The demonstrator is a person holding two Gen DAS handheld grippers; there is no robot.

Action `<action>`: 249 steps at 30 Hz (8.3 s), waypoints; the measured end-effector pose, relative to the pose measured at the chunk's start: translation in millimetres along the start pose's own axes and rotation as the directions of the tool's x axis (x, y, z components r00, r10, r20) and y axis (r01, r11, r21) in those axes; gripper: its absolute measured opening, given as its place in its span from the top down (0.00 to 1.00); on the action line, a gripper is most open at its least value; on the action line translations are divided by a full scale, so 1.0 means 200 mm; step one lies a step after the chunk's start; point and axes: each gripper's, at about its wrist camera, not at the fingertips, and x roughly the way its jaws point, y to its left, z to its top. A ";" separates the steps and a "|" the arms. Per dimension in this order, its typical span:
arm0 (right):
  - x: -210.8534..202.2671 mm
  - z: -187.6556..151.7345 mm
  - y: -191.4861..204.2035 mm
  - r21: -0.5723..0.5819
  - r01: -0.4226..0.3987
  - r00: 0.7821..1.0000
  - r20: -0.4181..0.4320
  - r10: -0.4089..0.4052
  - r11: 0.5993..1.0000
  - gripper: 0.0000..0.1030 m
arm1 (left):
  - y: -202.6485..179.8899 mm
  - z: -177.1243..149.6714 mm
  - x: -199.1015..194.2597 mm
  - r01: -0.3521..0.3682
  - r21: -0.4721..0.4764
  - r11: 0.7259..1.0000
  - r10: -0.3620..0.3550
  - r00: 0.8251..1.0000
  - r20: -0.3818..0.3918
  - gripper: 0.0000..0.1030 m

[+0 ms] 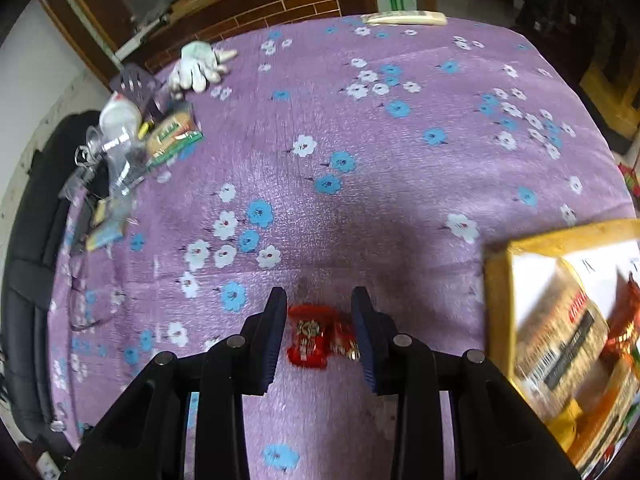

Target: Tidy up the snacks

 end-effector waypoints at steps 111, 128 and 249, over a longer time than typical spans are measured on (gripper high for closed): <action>-0.64 -1.04 -0.19 0.145 -0.129 0.985 0.131 0.110 0.981 0.81 | -0.29 0.14 -0.13 0.320 0.076 0.945 -0.318 0.948 -0.026 0.80; -0.82 -1.06 -0.48 0.156 -0.172 0.972 0.187 0.142 0.973 0.81 | -0.58 0.17 -0.34 0.308 0.095 0.947 -0.312 0.950 0.032 0.80; -1.06 -1.33 -1.08 0.368 -0.062 0.956 0.287 -0.050 0.928 0.57 | -1.33 0.06 -0.44 0.146 0.381 0.913 -0.197 0.975 0.099 0.18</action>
